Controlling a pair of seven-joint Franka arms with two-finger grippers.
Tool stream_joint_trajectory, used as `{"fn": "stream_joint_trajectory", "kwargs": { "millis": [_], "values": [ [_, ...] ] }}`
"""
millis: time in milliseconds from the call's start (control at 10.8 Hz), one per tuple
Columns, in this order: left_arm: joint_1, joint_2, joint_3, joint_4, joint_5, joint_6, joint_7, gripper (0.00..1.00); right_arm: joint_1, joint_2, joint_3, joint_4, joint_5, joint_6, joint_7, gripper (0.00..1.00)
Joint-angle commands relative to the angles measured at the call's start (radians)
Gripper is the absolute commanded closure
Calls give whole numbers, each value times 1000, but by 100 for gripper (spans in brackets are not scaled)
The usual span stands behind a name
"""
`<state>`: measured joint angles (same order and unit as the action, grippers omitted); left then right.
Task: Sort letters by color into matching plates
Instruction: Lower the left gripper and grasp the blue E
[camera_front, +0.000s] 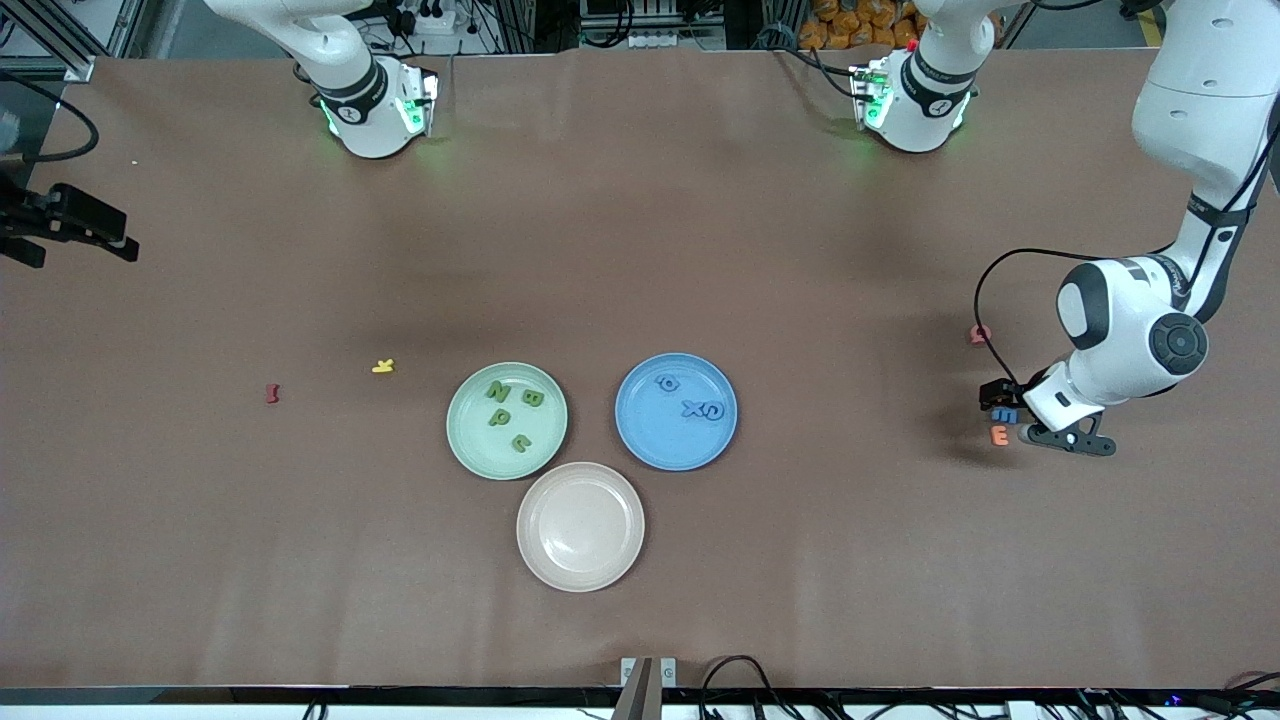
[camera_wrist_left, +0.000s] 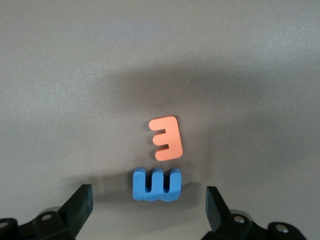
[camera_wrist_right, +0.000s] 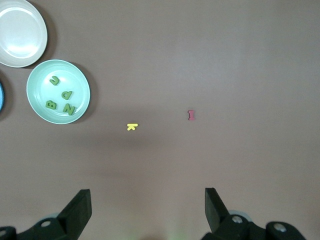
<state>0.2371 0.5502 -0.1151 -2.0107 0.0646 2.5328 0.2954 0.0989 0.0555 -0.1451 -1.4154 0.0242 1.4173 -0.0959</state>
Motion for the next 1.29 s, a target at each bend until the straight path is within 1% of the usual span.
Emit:
{"fn": "stream_joint_trajectory", "kwargs": {
  "millis": [0, 92, 277, 461, 554, 646, 738, 1200],
  "values": [
    [-15, 4, 15, -13, -14, 32, 18, 0, 10, -20, 4, -77, 20, 84, 47, 0],
    [-22, 2, 25, -25, -14, 49, 10, 0, 21, -16, 4, -82, 19, 106, 97, 0],
    [-53, 1, 46, -36, -14, 64, -12, 0, 27, -11, 4, -83, 17, 120, 107, 0],
    [-61, 1, 52, -36, -14, 64, -12, 0, 28, -13, 4, -80, 17, 117, 113, 0],
    [-61, 1, 54, -34, -12, 64, -9, 24, 28, -13, 4, -80, 17, 117, 113, 0],
    [-61, -1, 58, -33, -12, 64, 2, 98, 28, -11, 4, -80, 17, 117, 113, 0],
    [-59, -3, 60, -30, -12, 64, 14, 100, 28, -12, 4, -80, 17, 117, 113, 0],
    [-65, -18, 60, -28, -12, 63, 8, 100, 27, -16, 4, -80, 8, 117, 114, 0]
  ]
}}
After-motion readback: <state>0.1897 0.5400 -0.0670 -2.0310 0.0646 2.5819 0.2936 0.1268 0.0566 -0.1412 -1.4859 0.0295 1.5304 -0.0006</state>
